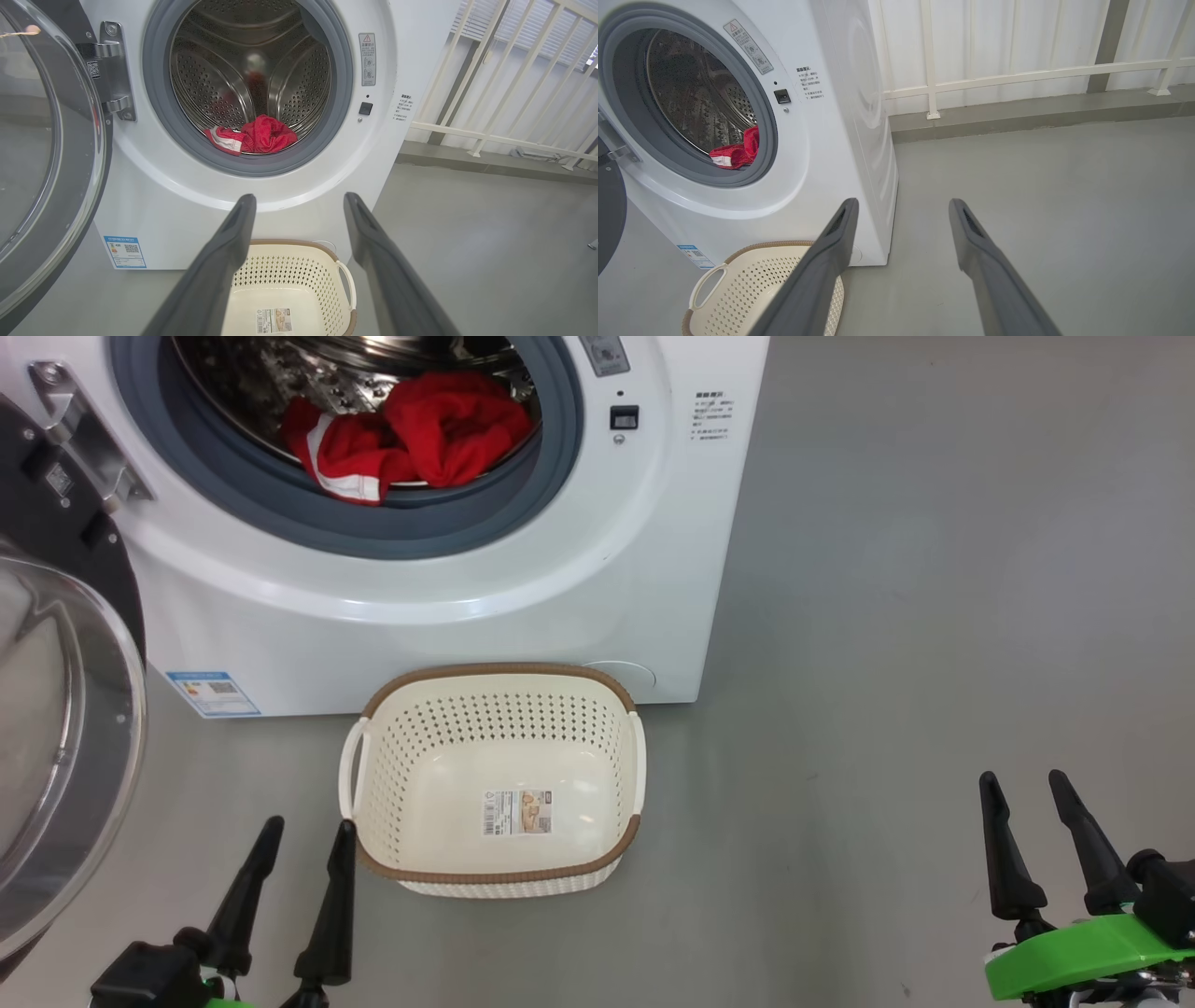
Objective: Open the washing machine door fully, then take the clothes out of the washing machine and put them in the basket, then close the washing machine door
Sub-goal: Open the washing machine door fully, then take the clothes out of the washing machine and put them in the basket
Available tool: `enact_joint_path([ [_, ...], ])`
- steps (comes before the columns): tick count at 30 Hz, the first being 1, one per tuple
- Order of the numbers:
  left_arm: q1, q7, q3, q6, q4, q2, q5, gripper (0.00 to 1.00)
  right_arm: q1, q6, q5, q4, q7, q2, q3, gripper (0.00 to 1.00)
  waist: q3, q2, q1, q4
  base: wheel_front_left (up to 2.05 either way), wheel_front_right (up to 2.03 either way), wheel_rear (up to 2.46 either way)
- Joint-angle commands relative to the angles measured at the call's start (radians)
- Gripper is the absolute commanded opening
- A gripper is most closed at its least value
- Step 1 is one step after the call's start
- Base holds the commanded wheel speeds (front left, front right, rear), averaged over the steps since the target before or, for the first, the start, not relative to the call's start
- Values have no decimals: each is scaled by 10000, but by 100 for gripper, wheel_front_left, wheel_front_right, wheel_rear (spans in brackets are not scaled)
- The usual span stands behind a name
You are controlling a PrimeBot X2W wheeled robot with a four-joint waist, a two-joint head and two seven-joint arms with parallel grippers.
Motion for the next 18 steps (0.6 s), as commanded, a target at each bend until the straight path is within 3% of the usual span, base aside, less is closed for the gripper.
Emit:
enact_joint_path([
  [1,-107,-51,257,15,-291,220,5,100,23,65,40,-290,-63,-109,122,100,16,0,0,-75,0,0,0],
  [18,-255,-51,114,15,-463,383,-114,100,-85,65,10,-316,-63,-46,79,100,109,0,0,-113,0,0,0],
])
